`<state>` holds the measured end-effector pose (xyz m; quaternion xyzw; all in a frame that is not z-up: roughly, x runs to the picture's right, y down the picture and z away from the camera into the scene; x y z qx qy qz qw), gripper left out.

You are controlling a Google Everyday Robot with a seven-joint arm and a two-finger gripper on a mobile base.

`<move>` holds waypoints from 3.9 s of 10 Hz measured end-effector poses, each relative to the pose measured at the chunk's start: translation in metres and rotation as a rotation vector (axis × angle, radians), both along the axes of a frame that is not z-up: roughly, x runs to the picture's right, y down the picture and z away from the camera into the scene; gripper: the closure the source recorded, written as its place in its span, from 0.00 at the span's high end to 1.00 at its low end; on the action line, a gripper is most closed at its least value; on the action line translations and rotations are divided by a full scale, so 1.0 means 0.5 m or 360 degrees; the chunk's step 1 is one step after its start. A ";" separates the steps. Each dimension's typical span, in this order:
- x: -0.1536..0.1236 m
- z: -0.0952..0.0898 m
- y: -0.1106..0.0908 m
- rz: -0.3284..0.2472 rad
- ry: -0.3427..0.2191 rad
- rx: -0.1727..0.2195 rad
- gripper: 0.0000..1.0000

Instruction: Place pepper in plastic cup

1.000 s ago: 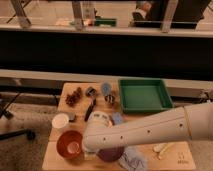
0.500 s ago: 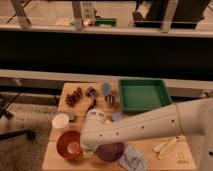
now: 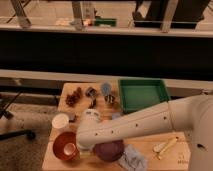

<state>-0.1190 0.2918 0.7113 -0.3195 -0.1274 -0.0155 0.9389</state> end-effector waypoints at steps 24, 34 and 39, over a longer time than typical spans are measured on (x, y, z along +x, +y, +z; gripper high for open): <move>0.030 0.030 -0.048 0.0234 0.0225 0.0033 0.58; -0.004 0.057 -0.031 0.0317 0.0363 0.0015 0.58; 0.003 0.094 -0.042 0.0372 0.0410 -0.0009 0.58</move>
